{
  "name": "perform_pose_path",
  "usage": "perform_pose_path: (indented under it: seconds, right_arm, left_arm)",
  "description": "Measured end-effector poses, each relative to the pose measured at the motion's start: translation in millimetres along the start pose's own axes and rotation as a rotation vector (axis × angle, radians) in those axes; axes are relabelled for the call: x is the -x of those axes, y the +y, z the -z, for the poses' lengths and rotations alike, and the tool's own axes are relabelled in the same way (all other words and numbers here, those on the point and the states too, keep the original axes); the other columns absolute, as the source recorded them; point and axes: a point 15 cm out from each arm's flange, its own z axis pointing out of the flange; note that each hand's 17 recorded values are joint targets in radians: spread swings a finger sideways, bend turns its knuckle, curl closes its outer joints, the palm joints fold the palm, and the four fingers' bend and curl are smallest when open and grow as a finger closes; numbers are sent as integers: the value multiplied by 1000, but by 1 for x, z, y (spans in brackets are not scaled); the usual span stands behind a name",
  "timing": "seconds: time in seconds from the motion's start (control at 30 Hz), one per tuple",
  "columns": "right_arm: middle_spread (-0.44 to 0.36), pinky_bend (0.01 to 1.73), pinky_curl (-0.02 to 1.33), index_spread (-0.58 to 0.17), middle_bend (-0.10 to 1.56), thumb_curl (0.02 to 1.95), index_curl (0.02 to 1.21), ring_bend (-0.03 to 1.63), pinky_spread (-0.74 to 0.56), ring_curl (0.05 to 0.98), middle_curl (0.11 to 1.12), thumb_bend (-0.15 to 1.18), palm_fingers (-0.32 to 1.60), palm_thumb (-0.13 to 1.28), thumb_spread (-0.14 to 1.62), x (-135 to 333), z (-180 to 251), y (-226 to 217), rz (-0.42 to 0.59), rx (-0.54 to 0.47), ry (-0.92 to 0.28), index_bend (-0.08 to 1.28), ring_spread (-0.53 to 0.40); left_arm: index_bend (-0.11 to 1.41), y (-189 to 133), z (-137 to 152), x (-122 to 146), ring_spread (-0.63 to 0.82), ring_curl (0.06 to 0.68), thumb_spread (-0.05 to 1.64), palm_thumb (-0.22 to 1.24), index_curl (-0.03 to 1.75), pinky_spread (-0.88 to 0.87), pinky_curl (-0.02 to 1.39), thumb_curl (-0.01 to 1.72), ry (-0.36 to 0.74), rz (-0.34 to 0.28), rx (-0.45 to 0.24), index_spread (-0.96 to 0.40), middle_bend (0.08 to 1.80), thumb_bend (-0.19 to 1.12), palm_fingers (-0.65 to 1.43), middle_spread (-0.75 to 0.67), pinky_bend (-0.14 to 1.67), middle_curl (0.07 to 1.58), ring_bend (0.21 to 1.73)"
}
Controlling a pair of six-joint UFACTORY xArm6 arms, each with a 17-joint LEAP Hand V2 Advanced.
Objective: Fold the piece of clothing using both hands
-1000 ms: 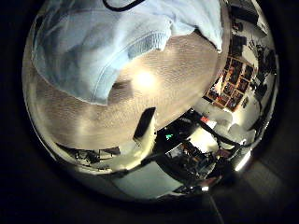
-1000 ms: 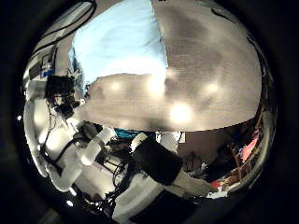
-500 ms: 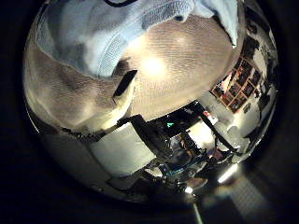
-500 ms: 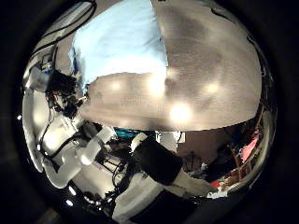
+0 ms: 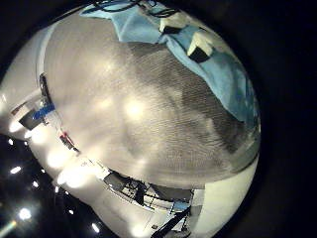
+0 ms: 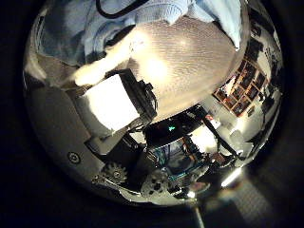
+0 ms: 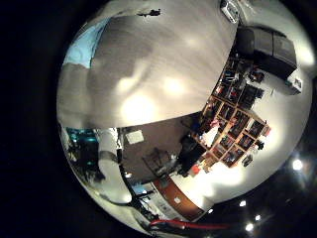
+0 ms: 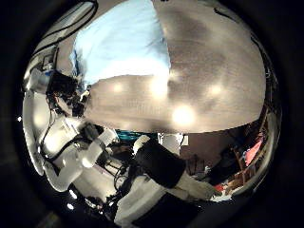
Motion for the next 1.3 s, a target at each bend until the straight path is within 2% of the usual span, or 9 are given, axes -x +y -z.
perform_pose_path:
  seconds: [0.3, 0.5, 0.63, 0.8, 0.87, 1.07, 1.3]
  right_arm:
    - [-79, 616, 147, -372, 373, 241, 297, 630, 246, 230, 386, -12, 303, 303, 1301, 4, -5, -4, 13, 14, -1, 161, -18]
    - [-100, 623, 142, -365, 383, 258, 284, 731, 174, 257, 390, -6, 349, 345, 1276, 20, -21, -21, 58, 44, 13, 149, -92]
    - [-127, 618, 136, -328, 414, 282, 285, 778, 124, 274, 404, -6, 373, 392, 1236, 35, -35, -27, 99, 85, 28, 160, -148]
    - [-159, 625, 130, -286, 452, 334, 294, 819, 49, 295, 428, -2, 365, 499, 1155, 56, -55, -49, 147, 45, 46, 159, -211]
    - [-167, 643, 133, -262, 469, 354, 292, 825, 32, 302, 439, -8, 341, 531, 1120, 64, -70, -51, 170, 58, 56, 147, -222]
    - [-152, 682, 143, -207, 474, 394, 293, 842, 5, 321, 459, -17, 254, 587, 1056, 83, -92, -57, 219, 109, 81, 155, -240]
    - [-119, 726, 155, -160, 455, 427, 298, 865, -5, 343, 470, -19, 190, 641, 1021, 94, -95, -59, 246, 118, 98, 160, -245]
  left_arm:
    - [440, 13, 9, 1, -528, 450, 1080, 744, 884, -669, 493, 400, 7, -9, 29, -584, 934, -3, 1119, -533, 691, 788, 1092]
    - [436, 20, 23, -4, -521, 479, 1088, 784, 977, -710, 544, 449, 49, -33, 32, -640, 976, -9, 1118, -537, 780, 817, 1149]
    - [427, 24, 31, -5, -516, 489, 1092, 783, 1035, -719, 569, 472, 64, -36, 34, -666, 990, -14, 1101, -538, 810, 829, 1173]
    - [405, 29, 39, -5, -514, 496, 1095, 781, 1095, -723, 587, 493, 61, -37, 25, -692, 1009, -15, 1088, -537, 819, 840, 1189]
    - [391, 30, 42, -6, -513, 497, 1095, 779, 1116, -724, 592, 500, 55, -40, 21, -700, 1014, -15, 1083, -536, 821, 843, 1193]
    - [356, 33, 51, -3, -507, 499, 1097, 780, 1170, -727, 606, 520, 53, -34, 22, -721, 1007, -15, 1073, -537, 822, 849, 1198]
    - [316, 34, 52, -1, -507, 498, 1103, 777, 1220, -732, 619, 529, 55, -38, 22, -739, 1002, -15, 1074, -539, 818, 853, 1195]
